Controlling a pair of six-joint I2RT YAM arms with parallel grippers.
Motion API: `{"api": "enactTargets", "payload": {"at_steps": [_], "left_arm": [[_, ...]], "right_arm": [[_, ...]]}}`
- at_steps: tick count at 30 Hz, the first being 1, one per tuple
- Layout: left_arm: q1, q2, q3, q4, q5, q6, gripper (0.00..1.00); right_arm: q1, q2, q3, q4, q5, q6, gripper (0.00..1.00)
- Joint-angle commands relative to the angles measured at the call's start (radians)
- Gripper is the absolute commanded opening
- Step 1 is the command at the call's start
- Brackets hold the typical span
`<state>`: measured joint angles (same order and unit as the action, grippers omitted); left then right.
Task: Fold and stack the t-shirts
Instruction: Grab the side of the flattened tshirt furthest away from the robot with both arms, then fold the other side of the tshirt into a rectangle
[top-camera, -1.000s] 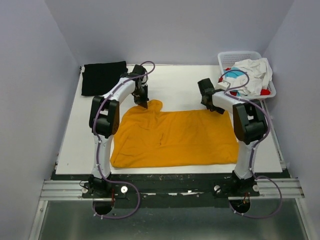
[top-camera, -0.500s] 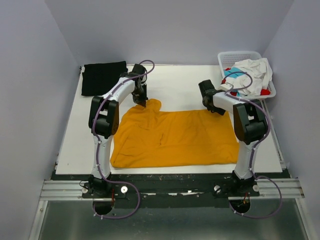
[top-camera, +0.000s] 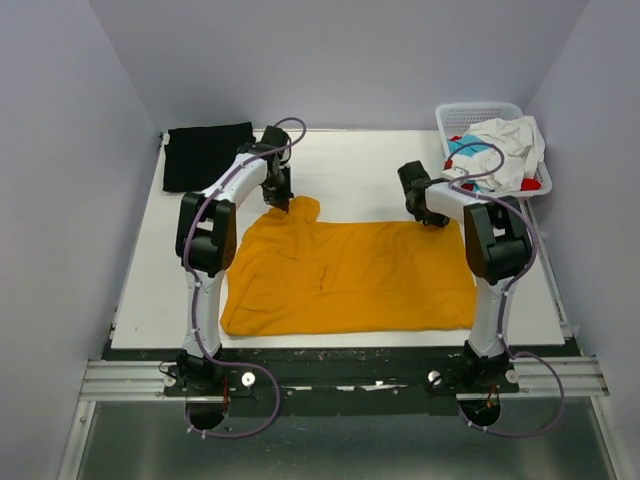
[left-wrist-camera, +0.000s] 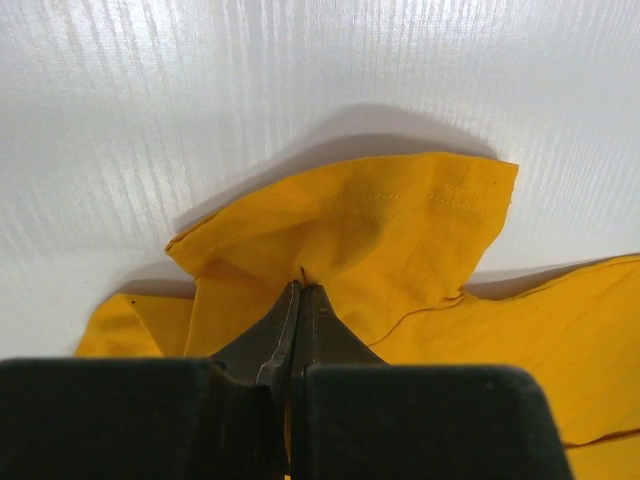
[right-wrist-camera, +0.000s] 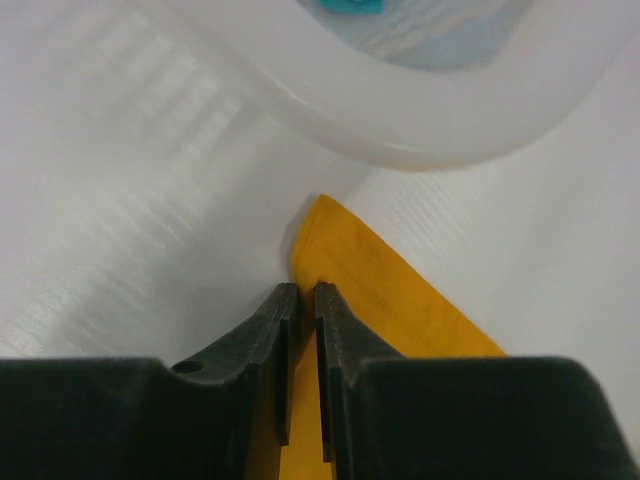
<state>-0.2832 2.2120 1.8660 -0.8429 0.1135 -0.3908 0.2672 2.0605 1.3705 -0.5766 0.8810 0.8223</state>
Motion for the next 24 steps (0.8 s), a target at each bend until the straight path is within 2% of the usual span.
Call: {"api": "enactTargets", "payload": {"at_steps": [1, 4, 7, 10, 20, 24], "left_arm": [[0.012, -0.010, 0.069, -0.006, -0.023, 0.004, 0.00], [0.016, 0.016, 0.123, -0.026, -0.024, 0.005, 0.00], [0.021, 0.037, 0.175, -0.041, -0.026, 0.015, 0.00], [0.022, 0.046, 0.197, -0.047, -0.023, 0.027, 0.00], [0.008, -0.081, -0.026, 0.079, 0.031, 0.052, 0.00], [-0.008, -0.114, -0.064, 0.080, 0.020, 0.049, 0.00]], "right_arm": [[-0.006, 0.054, 0.058, 0.015, 0.009, -0.037, 0.17], [-0.006, 0.073, 0.092, 0.035, -0.006, -0.067, 0.15], [-0.006, 0.077, 0.107, 0.064, -0.032, -0.102, 0.01], [-0.006, 0.058, 0.104, 0.084, -0.061, -0.112, 0.01], [-0.006, -0.121, -0.087, 0.179, -0.157, -0.162, 0.01], [0.001, -0.194, -0.161, 0.207, -0.204, -0.201, 0.01]]}}
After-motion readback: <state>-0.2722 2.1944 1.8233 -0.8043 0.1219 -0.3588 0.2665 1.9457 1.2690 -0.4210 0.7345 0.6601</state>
